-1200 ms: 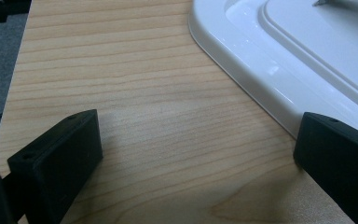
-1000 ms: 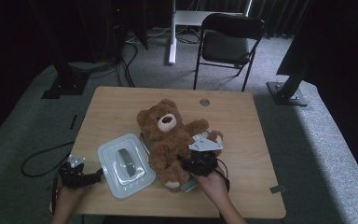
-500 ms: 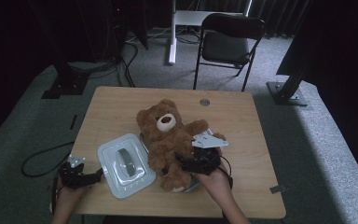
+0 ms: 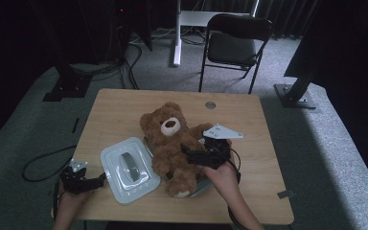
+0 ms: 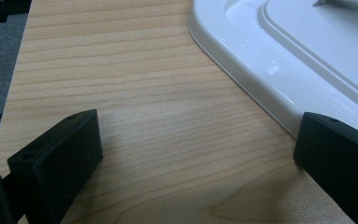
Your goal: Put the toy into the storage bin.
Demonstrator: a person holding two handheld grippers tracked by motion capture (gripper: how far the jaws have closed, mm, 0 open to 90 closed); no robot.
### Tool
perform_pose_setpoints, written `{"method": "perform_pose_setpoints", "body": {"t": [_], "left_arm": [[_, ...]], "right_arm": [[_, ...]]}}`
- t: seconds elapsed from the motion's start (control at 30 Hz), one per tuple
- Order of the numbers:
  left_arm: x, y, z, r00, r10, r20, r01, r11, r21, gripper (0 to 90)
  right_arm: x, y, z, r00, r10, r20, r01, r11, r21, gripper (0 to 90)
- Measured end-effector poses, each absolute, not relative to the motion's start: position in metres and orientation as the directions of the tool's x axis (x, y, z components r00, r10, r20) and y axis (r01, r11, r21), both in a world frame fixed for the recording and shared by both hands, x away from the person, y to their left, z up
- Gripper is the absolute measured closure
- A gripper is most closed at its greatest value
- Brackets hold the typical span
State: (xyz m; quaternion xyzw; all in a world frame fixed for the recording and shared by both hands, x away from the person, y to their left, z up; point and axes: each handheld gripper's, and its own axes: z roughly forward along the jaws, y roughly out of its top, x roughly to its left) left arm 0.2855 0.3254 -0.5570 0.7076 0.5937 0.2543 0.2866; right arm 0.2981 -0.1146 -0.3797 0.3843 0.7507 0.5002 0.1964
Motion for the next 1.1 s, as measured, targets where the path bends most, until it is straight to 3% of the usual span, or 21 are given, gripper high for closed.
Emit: {"method": "perform_pose_setpoints", "body": {"t": [0.87, 1.1], "left_arm": [[0.285, 0.326, -0.557, 0.167, 0.986, 0.022, 0.695, -0.133, 0.707, 1.6], [0.285, 0.325, -0.557, 0.167, 0.986, 0.021, 0.694, -0.133, 0.708, 1.6]], "right_arm": [[0.365, -0.068, -0.332, -0.658, 0.745, 0.111, 0.39, 0.21, 0.897, 13.6], [0.386, -0.056, -0.338, -0.648, 0.75, 0.132, 0.433, 0.221, 0.874, 14.1]]}}
